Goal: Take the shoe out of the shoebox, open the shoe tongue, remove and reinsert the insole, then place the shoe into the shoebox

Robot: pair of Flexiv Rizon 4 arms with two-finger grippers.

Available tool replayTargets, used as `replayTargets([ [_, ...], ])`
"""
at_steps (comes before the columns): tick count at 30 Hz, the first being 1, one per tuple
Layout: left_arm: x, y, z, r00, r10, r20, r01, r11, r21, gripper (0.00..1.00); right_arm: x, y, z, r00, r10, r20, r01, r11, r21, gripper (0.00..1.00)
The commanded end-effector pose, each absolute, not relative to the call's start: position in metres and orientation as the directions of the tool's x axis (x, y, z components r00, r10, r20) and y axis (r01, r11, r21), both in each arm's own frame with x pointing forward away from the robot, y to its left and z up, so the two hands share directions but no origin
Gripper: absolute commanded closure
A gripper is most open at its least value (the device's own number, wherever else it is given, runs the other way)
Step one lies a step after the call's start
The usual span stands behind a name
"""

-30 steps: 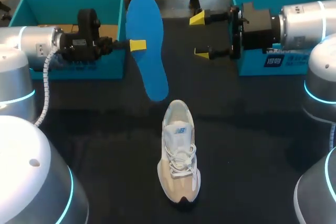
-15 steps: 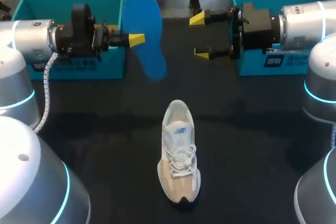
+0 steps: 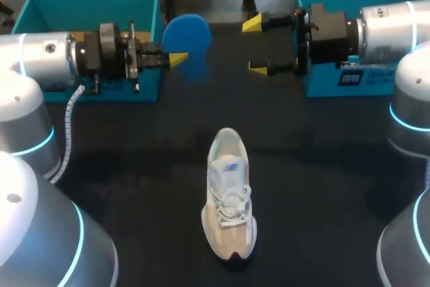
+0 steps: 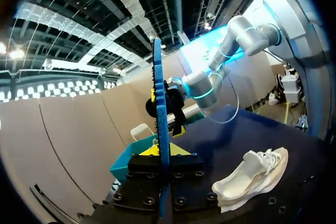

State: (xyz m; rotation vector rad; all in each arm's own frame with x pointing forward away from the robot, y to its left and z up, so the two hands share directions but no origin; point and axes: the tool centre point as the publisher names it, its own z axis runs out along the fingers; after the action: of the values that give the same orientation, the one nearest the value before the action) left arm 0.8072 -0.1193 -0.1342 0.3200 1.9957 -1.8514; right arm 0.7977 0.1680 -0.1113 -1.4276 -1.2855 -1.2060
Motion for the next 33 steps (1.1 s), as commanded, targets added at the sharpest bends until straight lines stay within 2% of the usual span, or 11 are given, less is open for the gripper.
replayTargets([
  [1, 0.808, -0.118, -0.136, -0.167, -0.107, -0.980, 0.934, 0.302, -0.193, 1.00, 0.798, 0.170, -0.112, 0.008, 0.177, 0.984, 0.993, -0.117, 0.013, 0.00],
  [15, 0.808, -0.118, -0.136, -0.167, -0.107, -0.980, 0.934, 0.302, -0.193, 1.00, 0.798, 0.170, -0.112, 0.008, 0.177, 0.984, 0.993, -0.117, 0.013, 0.00],
  [17, 0.805, -0.112, -0.128, -0.042, -0.130, -0.991, 0.946, 0.315, -0.081, 1.00, 0.798, 0.170, -0.112, 0.008, 0.177, 0.984, 0.993, -0.117, 0.013, 0.00],
  [20, 0.803, -0.109, -0.122, 0.068, -0.142, -0.988, 0.951, 0.307, 0.021, 1.00, 0.798, 0.170, -0.112, 0.008, 0.177, 0.984, 0.993, -0.117, 0.013, 0.00],
  [26, 0.804, -0.115, -0.120, 0.181, -0.098, -0.978, 0.957, 0.249, 0.152, 1.00, 0.798, 0.170, -0.112, 0.008, 0.177, 0.984, 0.993, -0.117, 0.013, 0.00],
  [33, 0.809, -0.125, -0.123, 0.243, -0.047, -0.969, 0.945, 0.235, 0.226, 1.00, 0.798, 0.170, -0.112, 0.008, 0.177, 0.984, 0.993, -0.117, 0.013, 0.00],
])
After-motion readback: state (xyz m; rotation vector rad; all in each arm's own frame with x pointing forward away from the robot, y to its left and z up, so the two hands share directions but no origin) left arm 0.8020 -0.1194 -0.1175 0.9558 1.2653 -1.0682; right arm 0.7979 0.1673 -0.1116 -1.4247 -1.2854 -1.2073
